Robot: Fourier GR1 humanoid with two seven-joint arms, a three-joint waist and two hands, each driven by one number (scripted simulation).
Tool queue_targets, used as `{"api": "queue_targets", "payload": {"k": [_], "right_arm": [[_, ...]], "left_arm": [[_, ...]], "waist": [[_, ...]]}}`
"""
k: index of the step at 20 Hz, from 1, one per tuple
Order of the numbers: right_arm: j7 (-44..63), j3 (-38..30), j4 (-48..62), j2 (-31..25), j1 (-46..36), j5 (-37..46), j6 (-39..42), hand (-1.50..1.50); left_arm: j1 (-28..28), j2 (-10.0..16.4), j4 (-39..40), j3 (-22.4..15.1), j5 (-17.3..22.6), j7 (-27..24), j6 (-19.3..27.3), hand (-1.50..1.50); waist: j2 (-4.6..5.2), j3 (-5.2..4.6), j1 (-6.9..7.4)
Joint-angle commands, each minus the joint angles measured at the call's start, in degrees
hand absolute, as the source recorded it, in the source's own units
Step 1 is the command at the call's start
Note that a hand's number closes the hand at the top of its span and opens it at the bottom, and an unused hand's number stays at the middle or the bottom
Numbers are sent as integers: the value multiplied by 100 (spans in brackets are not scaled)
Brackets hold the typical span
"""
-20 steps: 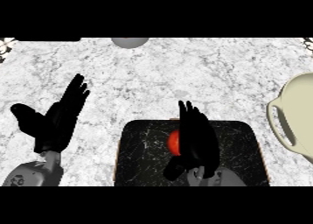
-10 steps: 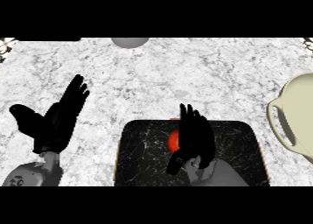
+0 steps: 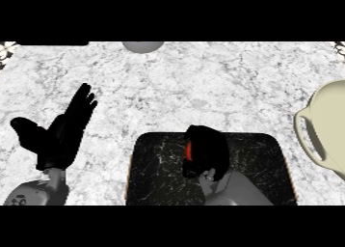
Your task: Pick the tomato from the tray and place it in the pot
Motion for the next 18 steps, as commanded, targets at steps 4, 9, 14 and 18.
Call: {"api": "queue_targets", "payload": {"k": [4, 9, 14, 18], "right_arm": [[696, 229, 99, 76, -339, 123, -120, 150], [-719, -416, -1259, -1529, 1381, -65, 35, 150], [-2219, -1859, -1273, -3204, 2105, -824, 64, 150], [-3307, -3168, -1234, -4395, 2516, -1272, -42, 150]], "left_arm": [[-23, -135, -241, -29, -186, 262, -52, 0], [185, 31, -81, 325, 6, 28, -171, 0], [352, 22, -79, 513, -75, 0, 100, 0], [387, 73, -210, 590, -10, 33, 73, 0]], "waist": [[-4, 2, 5], [-56, 8, -262], [-83, 42, -794], [-121, 30, -822]]}}
